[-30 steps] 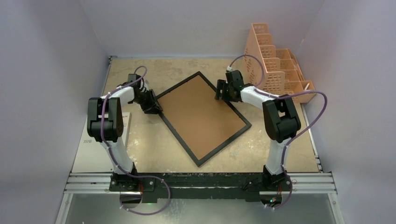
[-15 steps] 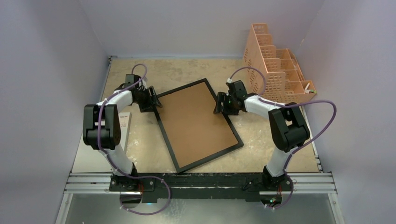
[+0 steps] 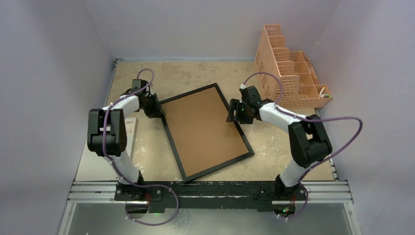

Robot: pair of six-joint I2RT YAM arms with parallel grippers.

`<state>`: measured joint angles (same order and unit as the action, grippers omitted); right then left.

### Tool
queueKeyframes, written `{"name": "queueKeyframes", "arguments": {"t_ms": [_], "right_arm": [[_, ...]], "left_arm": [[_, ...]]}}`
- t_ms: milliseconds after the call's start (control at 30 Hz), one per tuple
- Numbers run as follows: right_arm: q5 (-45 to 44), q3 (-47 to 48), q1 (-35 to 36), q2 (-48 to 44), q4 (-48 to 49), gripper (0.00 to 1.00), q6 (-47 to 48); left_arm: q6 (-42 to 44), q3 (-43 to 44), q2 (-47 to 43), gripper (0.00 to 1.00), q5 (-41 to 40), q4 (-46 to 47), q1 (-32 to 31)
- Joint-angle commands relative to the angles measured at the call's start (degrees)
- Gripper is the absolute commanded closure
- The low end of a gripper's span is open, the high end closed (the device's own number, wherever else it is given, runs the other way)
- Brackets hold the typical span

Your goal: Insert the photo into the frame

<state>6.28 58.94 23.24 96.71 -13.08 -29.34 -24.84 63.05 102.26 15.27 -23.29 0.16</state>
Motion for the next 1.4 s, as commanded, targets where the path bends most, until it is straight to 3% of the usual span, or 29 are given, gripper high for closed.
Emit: {"name": "queueKeyframes", "arguments": {"t_ms": [0, 200, 300, 500, 700, 833, 1033, 1367], "right_arm": [[-4.58, 3.26, 0.22, -6.11, -1.52, 0.27, -0.41], [11.30, 2.83, 1.11, -8.58, 10.79, 0.30, 0.00], [17.48, 4.07, 5.64, -6.83, 19.02, 0.32, -1.75], [26.05, 10.28, 16.19, 4.37, 29.68, 0.45, -9.43], [32.70, 16.27, 22.83, 15.86, 31.36, 0.60, -12.76], [35.17, 16.12, 25.19, 19.42, 33.59, 0.67, -15.35], [35.09, 17.89, 26.39, 24.89, 38.89, 0.89, -20.19], [32.19, 21.22, 26.59, 30.08, 33.21, 0.92, -19.47]], "left_arm": [[0.21, -0.80, 0.41, 0.79, -0.74, 1.84, -0.43], [0.23, -1.76, 1.16, 0.95, 0.22, 1.84, -0.43], [1.02, -1.81, 0.93, 1.00, -0.18, 0.67, -0.43], [1.04, -2.65, 0.97, 1.00, 0.46, 1.10, -0.45], [0.96, -3.22, 0.84, 1.00, 0.01, 0.71, -0.46], [0.92, -3.68, 1.05, 1.00, -0.45, 0.78, -0.45], [1.00, -4.33, 1.40, 1.00, -1.25, 0.97, -0.51], [1.02, -4.15, 2.22, 1.00, -2.08, 0.39, -0.51]]}}
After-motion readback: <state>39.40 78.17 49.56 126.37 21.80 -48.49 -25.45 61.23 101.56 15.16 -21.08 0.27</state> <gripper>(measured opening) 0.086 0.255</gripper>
